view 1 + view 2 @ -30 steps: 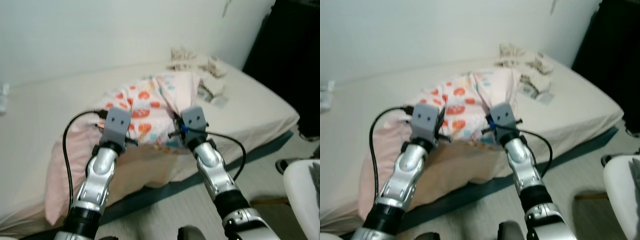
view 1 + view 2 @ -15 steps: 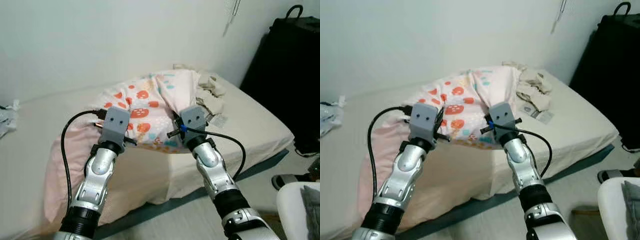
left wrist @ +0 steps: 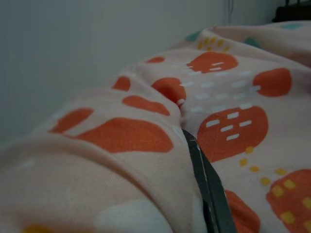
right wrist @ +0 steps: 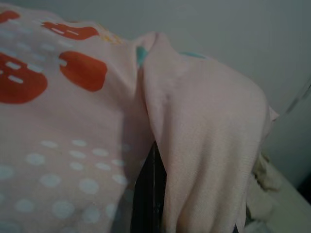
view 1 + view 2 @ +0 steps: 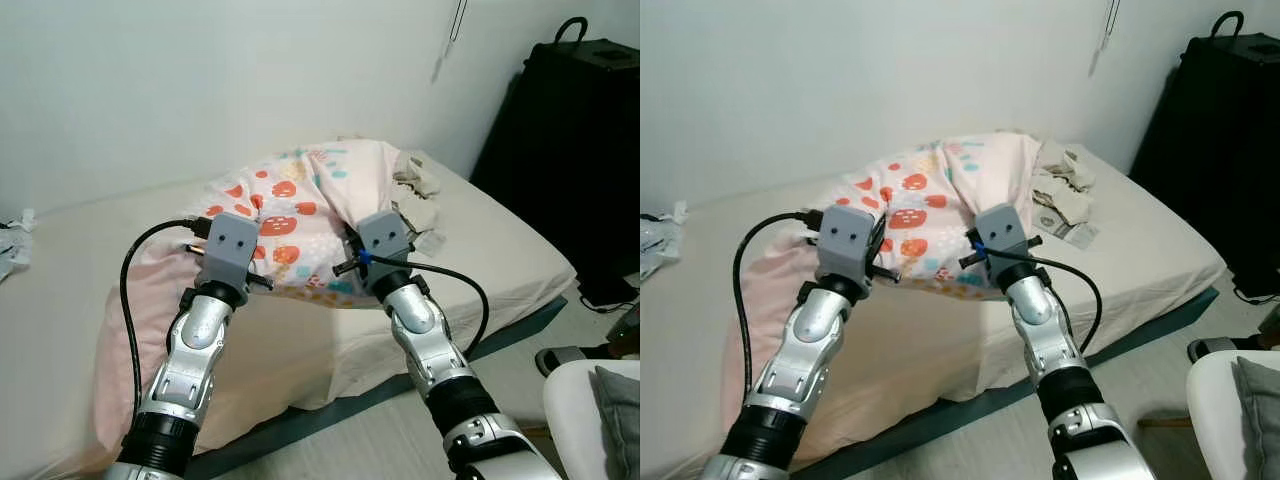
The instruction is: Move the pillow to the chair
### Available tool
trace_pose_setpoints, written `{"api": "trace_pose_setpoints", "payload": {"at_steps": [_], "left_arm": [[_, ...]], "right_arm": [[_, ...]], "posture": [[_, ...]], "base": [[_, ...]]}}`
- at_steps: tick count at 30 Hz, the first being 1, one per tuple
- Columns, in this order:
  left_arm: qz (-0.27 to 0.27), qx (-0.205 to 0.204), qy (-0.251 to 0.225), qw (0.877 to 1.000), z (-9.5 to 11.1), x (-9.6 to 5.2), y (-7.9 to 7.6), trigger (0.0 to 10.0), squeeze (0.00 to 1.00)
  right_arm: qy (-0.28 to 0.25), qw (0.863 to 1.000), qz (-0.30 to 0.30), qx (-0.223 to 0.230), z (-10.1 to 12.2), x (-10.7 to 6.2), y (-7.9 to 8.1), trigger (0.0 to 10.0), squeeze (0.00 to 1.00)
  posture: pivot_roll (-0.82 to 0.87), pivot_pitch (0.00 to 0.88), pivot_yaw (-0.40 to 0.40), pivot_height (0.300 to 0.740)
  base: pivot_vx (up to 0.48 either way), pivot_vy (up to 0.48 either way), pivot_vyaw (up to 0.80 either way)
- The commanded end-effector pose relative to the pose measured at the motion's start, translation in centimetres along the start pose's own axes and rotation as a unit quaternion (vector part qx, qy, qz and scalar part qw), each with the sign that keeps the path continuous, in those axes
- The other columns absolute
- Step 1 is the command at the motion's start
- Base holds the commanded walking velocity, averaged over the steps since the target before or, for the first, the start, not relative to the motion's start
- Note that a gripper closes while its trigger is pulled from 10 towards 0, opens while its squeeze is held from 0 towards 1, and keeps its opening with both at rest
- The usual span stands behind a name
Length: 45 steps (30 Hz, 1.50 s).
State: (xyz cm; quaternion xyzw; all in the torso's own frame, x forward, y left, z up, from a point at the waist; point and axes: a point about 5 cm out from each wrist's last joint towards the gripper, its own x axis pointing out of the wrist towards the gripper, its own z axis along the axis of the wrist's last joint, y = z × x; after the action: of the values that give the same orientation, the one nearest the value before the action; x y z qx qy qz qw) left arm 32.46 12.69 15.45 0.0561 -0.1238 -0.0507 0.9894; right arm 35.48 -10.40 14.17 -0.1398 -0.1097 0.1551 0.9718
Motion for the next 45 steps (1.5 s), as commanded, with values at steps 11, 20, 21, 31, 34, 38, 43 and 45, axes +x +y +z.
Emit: {"api": "trace_pose_setpoints", "payload": {"at_steps": [11, 20, 21, 31, 34, 38, 43, 45], "left_arm": [[0.023, 0.025, 0.170, 0.985, -6.1, -2.9, 2.6, 10.0, 0.00], [0.003, -0.010, 0.227, 0.974, -8.1, -3.4, 1.6, 10.0, 0.00], [0.001, -0.019, 0.222, 0.975, -8.0, -3.4, 1.5, 10.0, 0.00], [0.040, -0.052, 0.213, 0.975, -7.6, -3.2, 1.6, 10.0, 0.00], [0.035, -0.052, 0.214, 0.975, -7.5, -3.2, 1.5, 10.0, 0.00], [0.028, -0.040, 0.214, 0.976, -7.6, -3.2, 1.2, 10.0, 0.00], [0.023, -0.044, 0.218, 0.975, -7.6, -3.3, 1.0, 10.0, 0.00], [0.017, -0.036, 0.217, 0.975, -7.6, -3.3, 0.8, 10.0, 0.00]], "right_arm": [[0.123, 0.990, -0.042, 0.055, -4.9, -2.4, -0.6, 10.0, 0.00], [0.131, 0.989, -0.043, 0.058, -5.3, -2.7, -0.4, 10.0, 0.00], [0.132, 0.989, -0.044, 0.058, -5.4, -2.8, -0.4, 10.0, 0.00], [0.144, 0.987, -0.039, 0.061, -6.1, -3.4, -0.2, 10.0, 0.00], [0.144, 0.987, -0.040, 0.063, -6.1, -3.4, -0.1, 10.0, 0.00], [0.144, 0.987, -0.039, 0.064, -6.1, -3.5, 0.1, 10.0, 0.00], [0.145, 0.987, -0.036, 0.062, -6.2, -3.5, 0.1, 10.0, 0.00], [0.147, 0.987, -0.035, 0.060, -6.2, -3.6, 0.0, 10.0, 0.00]], "posture": [[-0.01, 0.000, -0.046, 0.740], [-0.04, 0.000, -0.034, 0.740], [-0.04, 0.000, -0.033, 0.740], [-0.03, 0.000, -0.036, 0.740], [-0.03, 0.000, -0.034, 0.740], [-0.03, 0.000, -0.033, 0.740], [-0.03, 0.000, -0.040, 0.740], [-0.03, 0.000, -0.039, 0.740]], "base": [[0.000, 0.000, 0.00], [0.000, 0.000, 0.00], [0.000, 0.000, 0.00], [0.000, -0.048, 0.00], [0.000, -0.480, 0.00], [0.000, -0.480, 0.00], [0.000, -0.096, 0.00], [0.000, 0.000, 0.00]]}}
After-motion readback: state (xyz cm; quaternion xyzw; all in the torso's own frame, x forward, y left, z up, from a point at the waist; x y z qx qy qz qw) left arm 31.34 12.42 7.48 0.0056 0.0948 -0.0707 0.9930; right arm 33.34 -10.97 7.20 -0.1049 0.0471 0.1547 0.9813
